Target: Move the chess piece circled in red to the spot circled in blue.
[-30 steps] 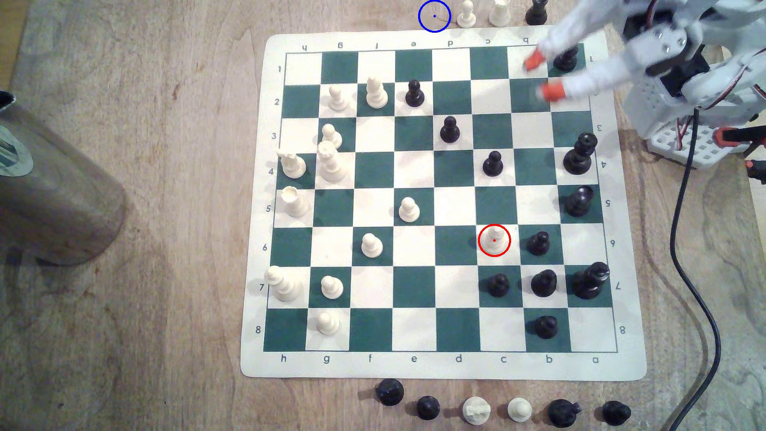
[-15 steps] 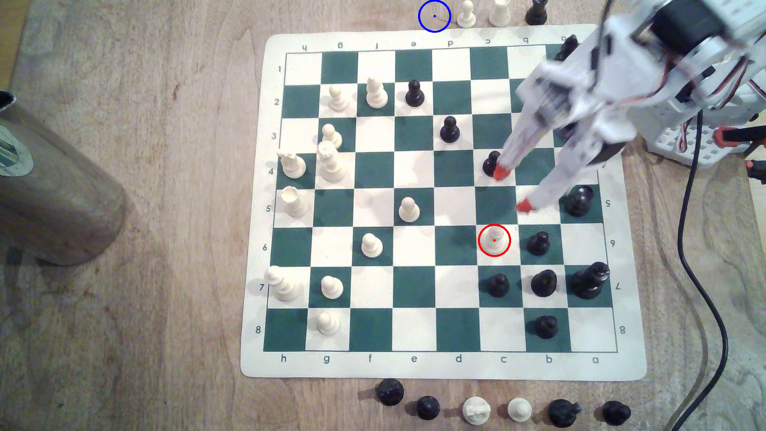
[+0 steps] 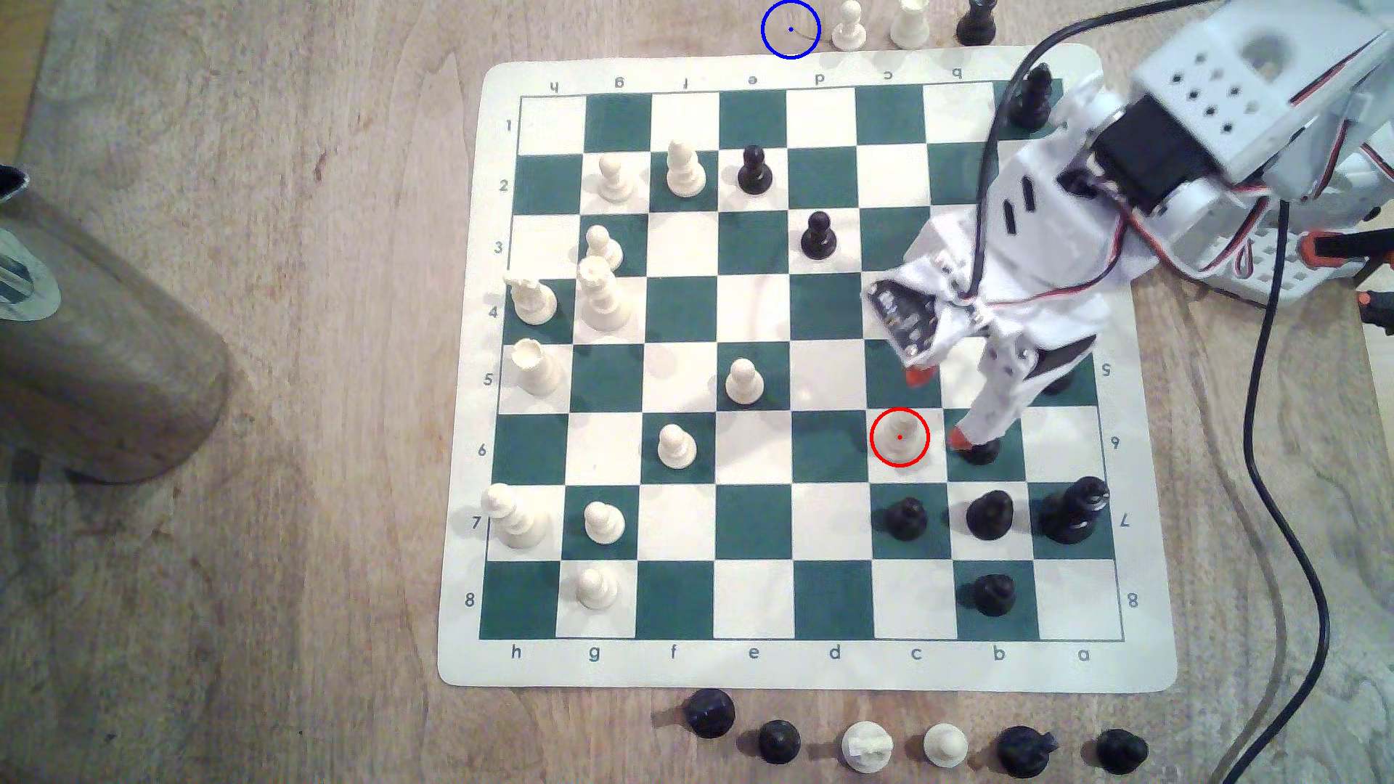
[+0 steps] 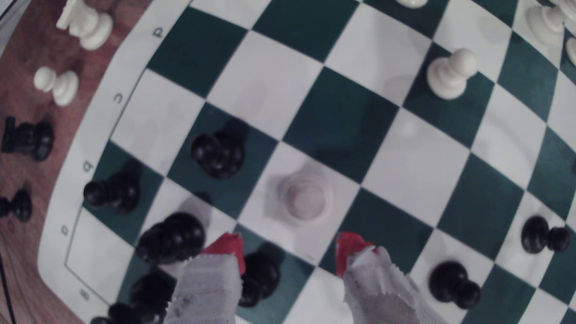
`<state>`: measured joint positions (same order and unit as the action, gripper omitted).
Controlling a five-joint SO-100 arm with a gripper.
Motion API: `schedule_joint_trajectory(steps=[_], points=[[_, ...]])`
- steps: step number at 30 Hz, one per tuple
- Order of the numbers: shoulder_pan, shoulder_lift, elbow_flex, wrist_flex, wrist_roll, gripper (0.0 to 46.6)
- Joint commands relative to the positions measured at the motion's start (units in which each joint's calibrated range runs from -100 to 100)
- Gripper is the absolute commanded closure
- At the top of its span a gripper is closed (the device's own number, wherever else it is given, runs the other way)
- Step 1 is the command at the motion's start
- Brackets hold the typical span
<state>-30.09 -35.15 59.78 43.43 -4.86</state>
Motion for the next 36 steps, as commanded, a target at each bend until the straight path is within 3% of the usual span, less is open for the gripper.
schedule_joint_trajectory(steps=[1, 14, 28, 36], points=[[-0.2, 3.8, -7.7, -2.3, -0.3, 31.2], [0.7, 10.2, -10.2, -5.1, -0.3, 31.7], [0.1, 16.8, -14.1, -5.2, -0.3, 34.9], [-0.1, 17.4, -14.5, -5.1, -0.2, 39.0]])
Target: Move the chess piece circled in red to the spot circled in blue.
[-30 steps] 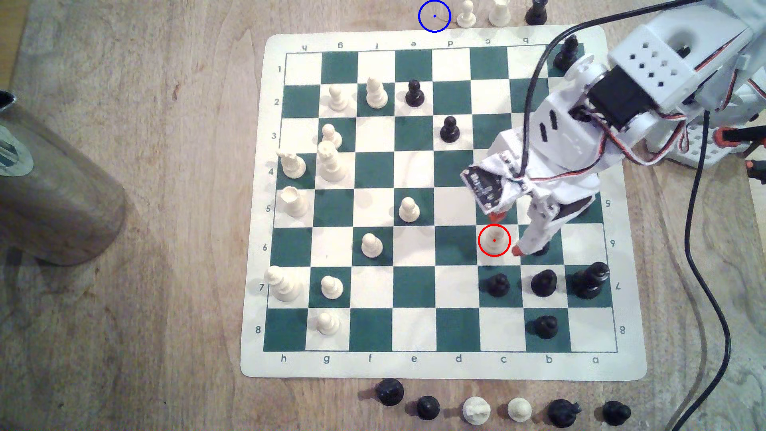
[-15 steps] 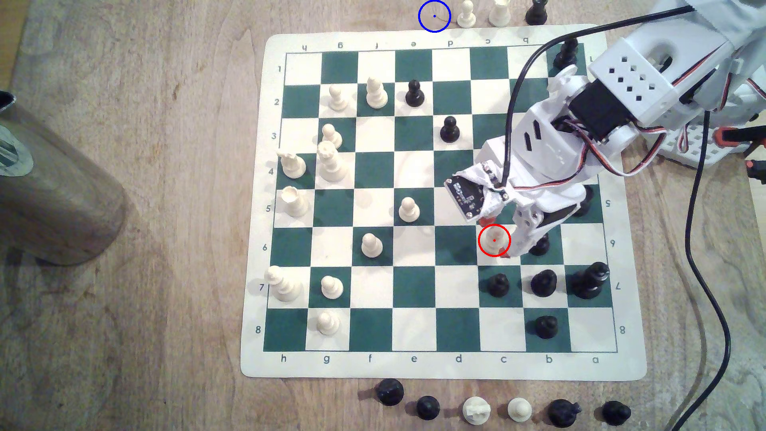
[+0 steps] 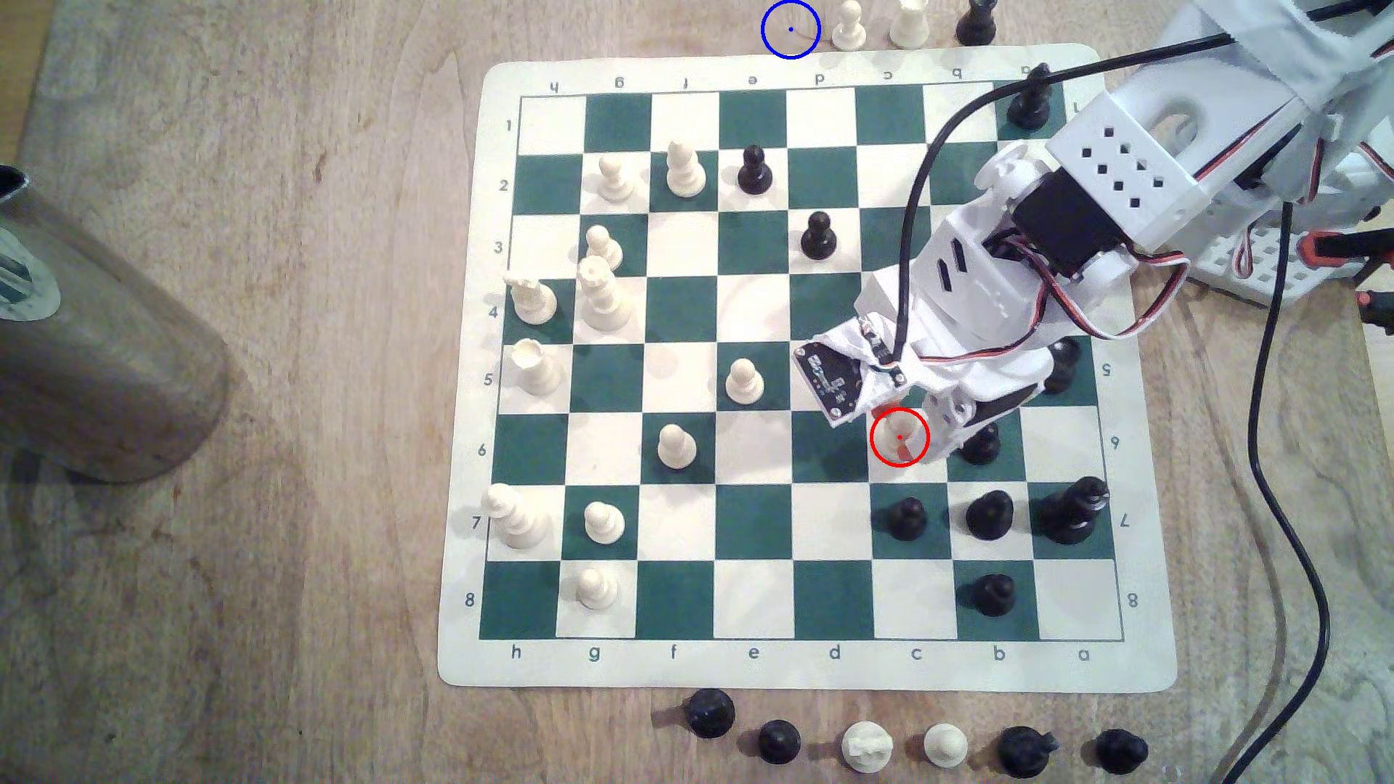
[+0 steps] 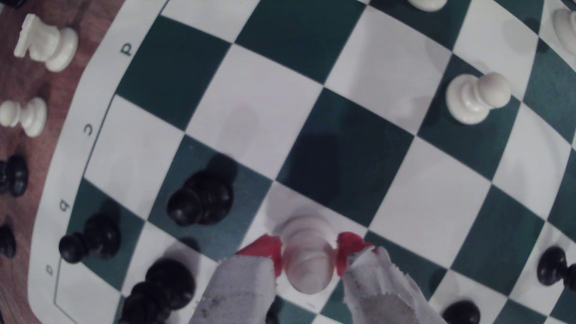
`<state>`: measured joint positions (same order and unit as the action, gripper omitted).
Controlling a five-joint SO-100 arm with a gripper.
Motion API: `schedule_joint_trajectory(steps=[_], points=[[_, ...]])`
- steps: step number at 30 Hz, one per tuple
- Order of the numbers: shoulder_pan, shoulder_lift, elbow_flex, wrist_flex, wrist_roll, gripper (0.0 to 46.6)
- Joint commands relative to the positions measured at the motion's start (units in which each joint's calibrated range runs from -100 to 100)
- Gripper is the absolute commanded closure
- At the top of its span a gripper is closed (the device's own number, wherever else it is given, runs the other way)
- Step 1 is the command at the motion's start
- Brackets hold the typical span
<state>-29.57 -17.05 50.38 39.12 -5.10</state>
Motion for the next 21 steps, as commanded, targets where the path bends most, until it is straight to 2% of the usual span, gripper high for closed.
schedule_joint_trajectory(steps=[1, 6, 14, 21], points=[[-0.7, -0.7, -5.3, -0.4, 0.1, 40.0], [-1.0, -1.5, -6.4, 2.2, 0.0, 45.4], [2.0, -8.3, -16.4, 15.2, -0.3, 46.3], [13.8, -14.1, -32.7, 30.5, -0.2, 46.3]])
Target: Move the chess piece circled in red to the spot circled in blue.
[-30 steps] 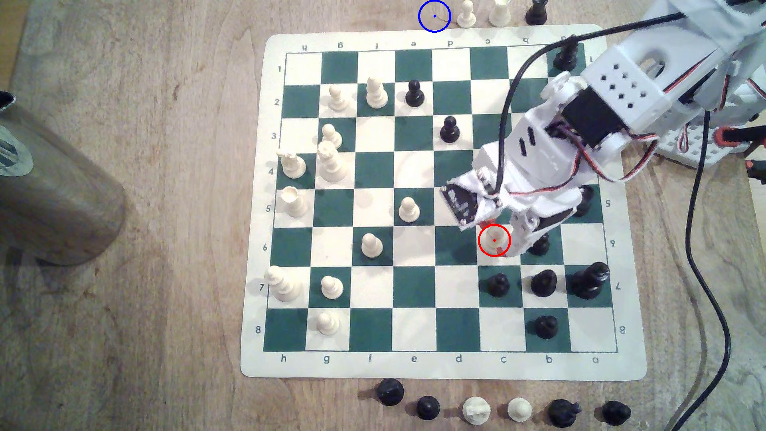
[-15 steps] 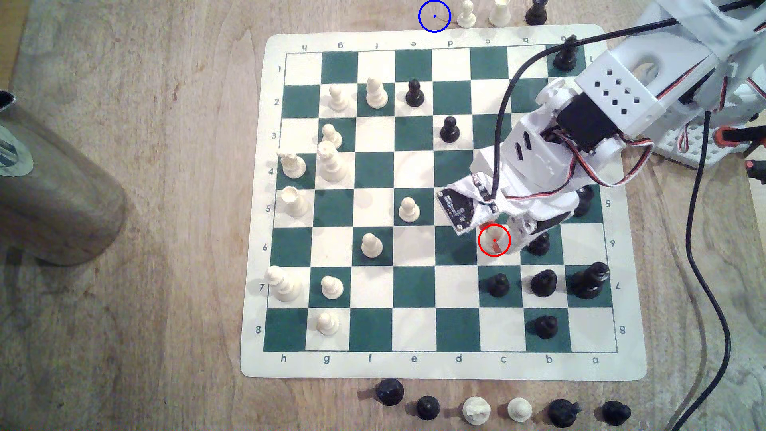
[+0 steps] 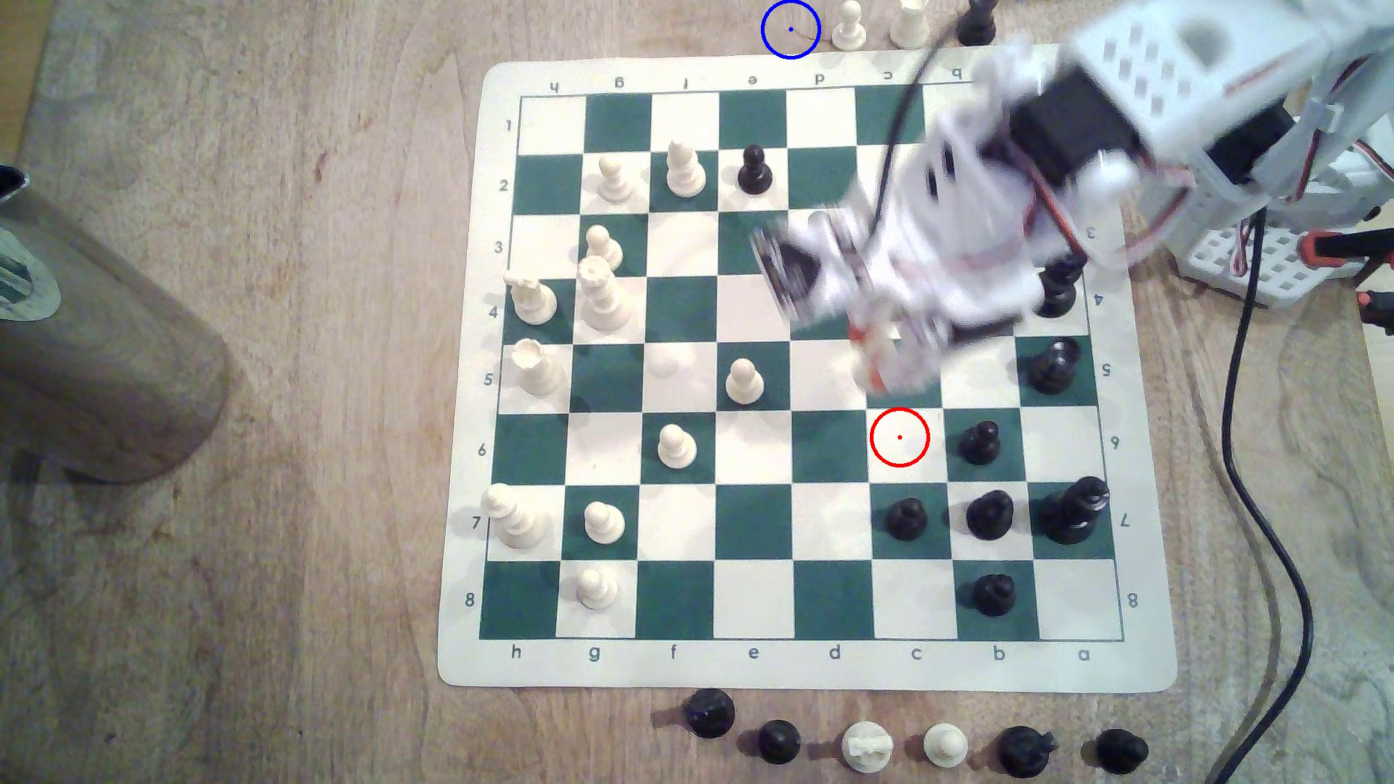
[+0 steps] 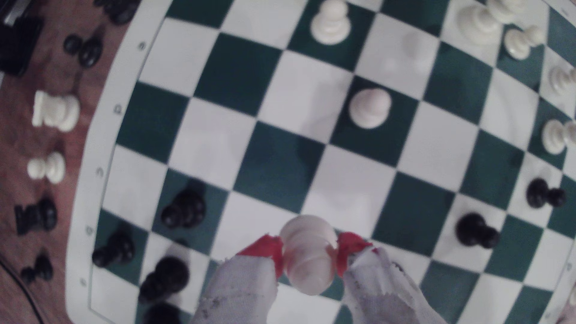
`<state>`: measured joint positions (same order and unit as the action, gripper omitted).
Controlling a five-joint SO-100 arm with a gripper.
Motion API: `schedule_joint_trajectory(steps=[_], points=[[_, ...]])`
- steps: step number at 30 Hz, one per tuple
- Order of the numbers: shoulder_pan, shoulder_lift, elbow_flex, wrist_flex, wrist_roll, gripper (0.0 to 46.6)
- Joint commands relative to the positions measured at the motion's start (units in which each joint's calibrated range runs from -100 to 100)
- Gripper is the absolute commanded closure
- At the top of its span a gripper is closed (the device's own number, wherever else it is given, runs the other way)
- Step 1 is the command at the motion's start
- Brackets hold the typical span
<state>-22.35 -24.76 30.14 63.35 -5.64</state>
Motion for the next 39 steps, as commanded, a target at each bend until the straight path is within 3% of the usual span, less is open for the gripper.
schedule_joint_trajectory(steps=[1, 11, 14, 24, 39], points=[[8.3, -6.7, -13.7, 7.3, 0.6, 46.3], [30.0, -2.7, -16.0, 8.7, 3.9, 45.8], [33.9, 1.8, -16.2, 6.4, 4.5, 45.7], [41.5, 16.9, -21.6, 0.0, 4.4, 45.4], [43.8, 18.9, -17.5, -5.4, 5.1, 45.4]])
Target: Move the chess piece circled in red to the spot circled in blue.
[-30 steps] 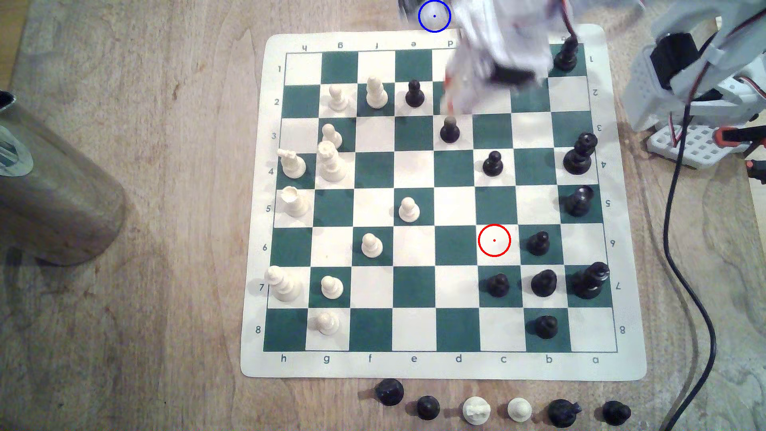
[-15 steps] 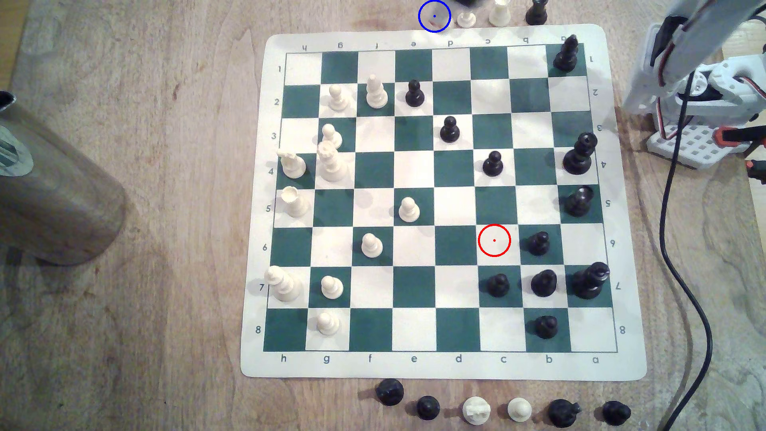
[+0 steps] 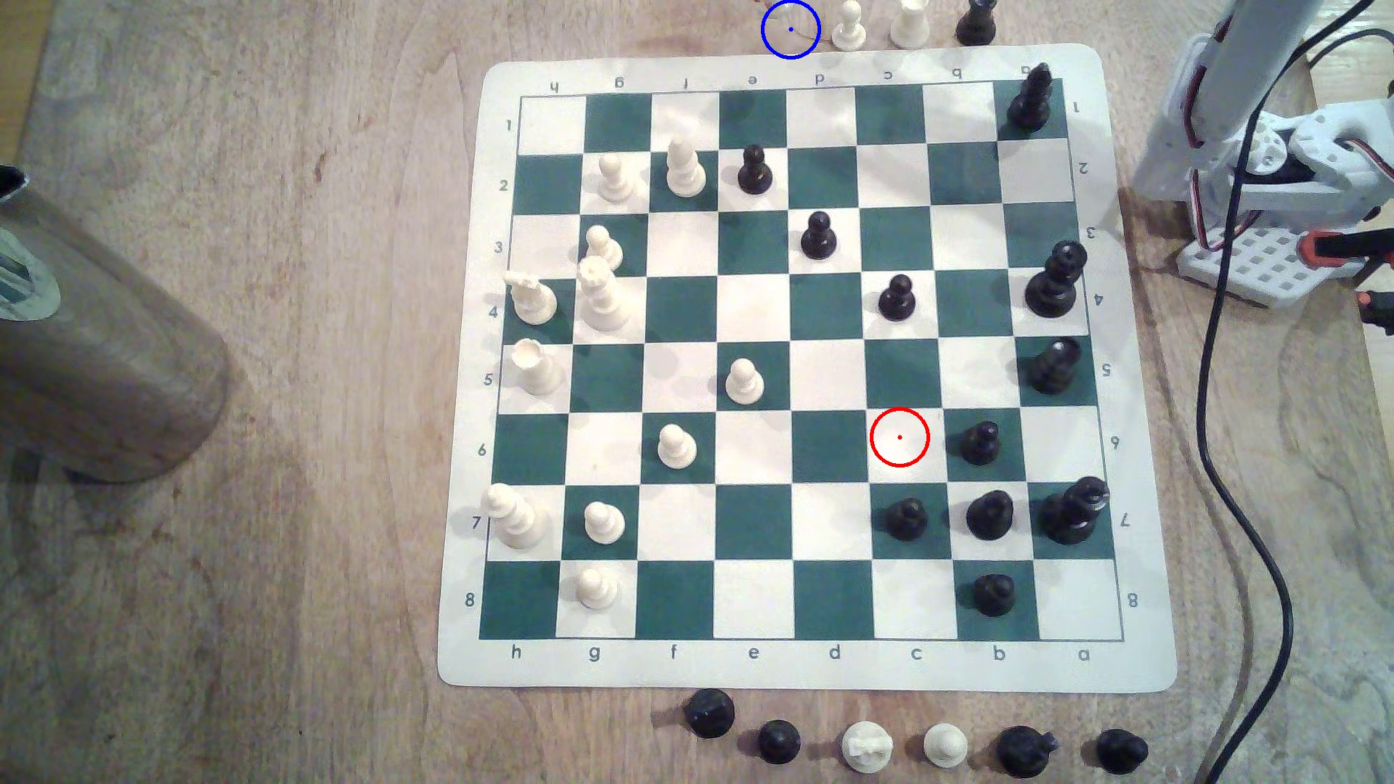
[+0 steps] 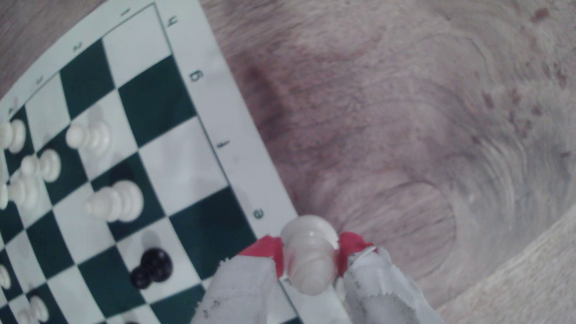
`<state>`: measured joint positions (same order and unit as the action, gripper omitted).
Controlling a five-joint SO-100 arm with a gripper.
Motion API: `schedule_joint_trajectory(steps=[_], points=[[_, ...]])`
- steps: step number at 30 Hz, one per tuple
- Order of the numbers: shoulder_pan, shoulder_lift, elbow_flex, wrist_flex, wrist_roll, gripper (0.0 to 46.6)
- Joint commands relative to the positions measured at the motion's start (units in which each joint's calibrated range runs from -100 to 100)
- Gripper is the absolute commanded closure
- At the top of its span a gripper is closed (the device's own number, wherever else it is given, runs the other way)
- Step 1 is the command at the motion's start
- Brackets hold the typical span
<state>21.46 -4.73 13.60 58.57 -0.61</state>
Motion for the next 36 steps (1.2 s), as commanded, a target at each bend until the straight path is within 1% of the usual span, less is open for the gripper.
schedule_joint_trajectory(steps=[1, 7, 10, 15, 19, 25, 30, 36], points=[[0.0, -1.3, -0.6, -0.6, 0.0, 45.4], [1.3, -3.2, 3.7, -1.6, 0.6, 45.4], [2.0, -5.2, 8.5, -5.0, 1.2, 45.4], [1.8, -8.8, 16.4, -10.9, 1.7, 45.5], [1.7, -7.6, 16.4, -12.5, 1.5, 45.5], [2.4, -2.6, 16.1, -16.3, 2.2, 45.5], [2.5, 0.4, 15.8, -19.4, 2.4, 45.4], [2.5, 1.3, 15.6, -19.9, 2.8, 45.4]])
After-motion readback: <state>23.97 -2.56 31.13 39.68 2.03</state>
